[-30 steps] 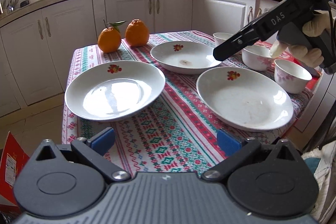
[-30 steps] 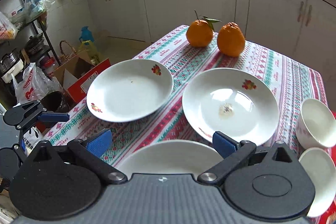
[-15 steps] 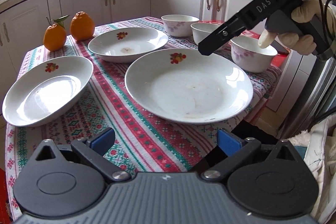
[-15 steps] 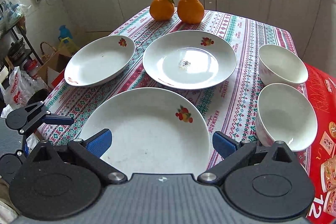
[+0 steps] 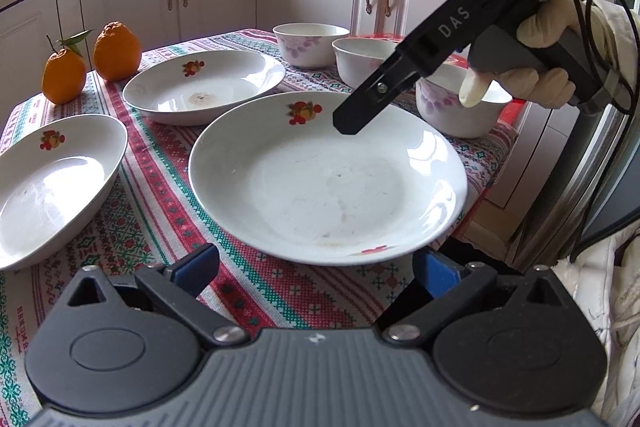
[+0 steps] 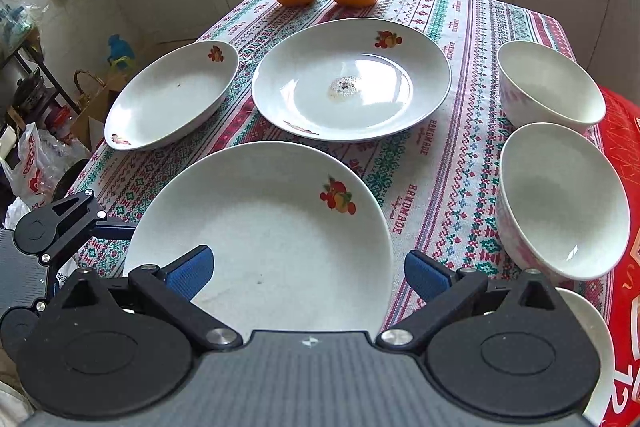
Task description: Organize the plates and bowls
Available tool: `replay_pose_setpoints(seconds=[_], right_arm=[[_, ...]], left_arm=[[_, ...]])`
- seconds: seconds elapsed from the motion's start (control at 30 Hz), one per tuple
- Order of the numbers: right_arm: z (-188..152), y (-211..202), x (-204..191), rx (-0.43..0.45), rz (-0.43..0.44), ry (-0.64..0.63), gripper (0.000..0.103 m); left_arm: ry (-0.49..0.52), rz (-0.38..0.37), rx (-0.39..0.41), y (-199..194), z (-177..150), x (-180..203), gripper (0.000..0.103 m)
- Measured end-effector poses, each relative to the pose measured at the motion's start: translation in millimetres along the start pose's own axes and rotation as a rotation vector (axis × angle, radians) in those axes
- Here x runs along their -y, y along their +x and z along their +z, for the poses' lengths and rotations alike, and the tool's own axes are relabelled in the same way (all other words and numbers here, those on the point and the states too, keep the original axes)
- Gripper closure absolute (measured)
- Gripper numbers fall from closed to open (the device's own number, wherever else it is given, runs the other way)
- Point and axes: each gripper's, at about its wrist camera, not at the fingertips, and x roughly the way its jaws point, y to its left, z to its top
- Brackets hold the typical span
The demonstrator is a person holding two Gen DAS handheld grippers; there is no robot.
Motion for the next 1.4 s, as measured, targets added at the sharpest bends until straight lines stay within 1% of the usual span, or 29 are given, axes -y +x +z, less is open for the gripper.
replay_pose_setpoints(seconds=[0.1, 0.2, 0.27, 0.37, 0.57, 0.8, 0.87, 0.97, 1.1, 1.4], right_arm=[[5, 6, 4, -0.012, 0.003, -0.003, 0.002], [9, 11, 8, -0.026, 0.019, -0.003, 0.007], [12, 14, 11, -0.035, 0.027, -0.003, 0.013], [14, 18, 16, -0.054, 0.046, 0.007, 0.018], [17, 25, 22, -0.074, 0.092, 0.023, 0.025], [17, 27, 25, -0.076, 0.127, 0.028, 0.025], [17, 28, 24, -0.077, 0.124, 0.02, 0.025], [18, 28, 24, -0.076, 0.122, 0.018, 0.025], [17, 28, 24, -0.074, 0.123, 0.013, 0.025], [17, 29, 21, -0.074, 0.118, 0.008, 0.024]], left_arm=[[0.007, -0.004, 0.001, 1, 1, 1, 0.001], [0.01, -0.006, 0.0, 2, 2, 1, 0.001], [0.011, -0.006, -0.001, 2, 2, 1, 0.001], [0.015, -0.004, 0.002, 3, 2, 2, 0.001], [0.016, -0.009, 0.002, 4, 2, 1, 0.001], [0.033, -0.011, 0.004, 5, 3, 2, 0.002], [0.037, -0.013, 0.005, 6, 4, 3, 0.002], [0.044, -0.018, -0.003, 6, 4, 4, 0.008], [0.046, -0.017, -0.003, 6, 3, 4, 0.011], [0.057, -0.014, -0.009, 6, 4, 3, 0.013]])
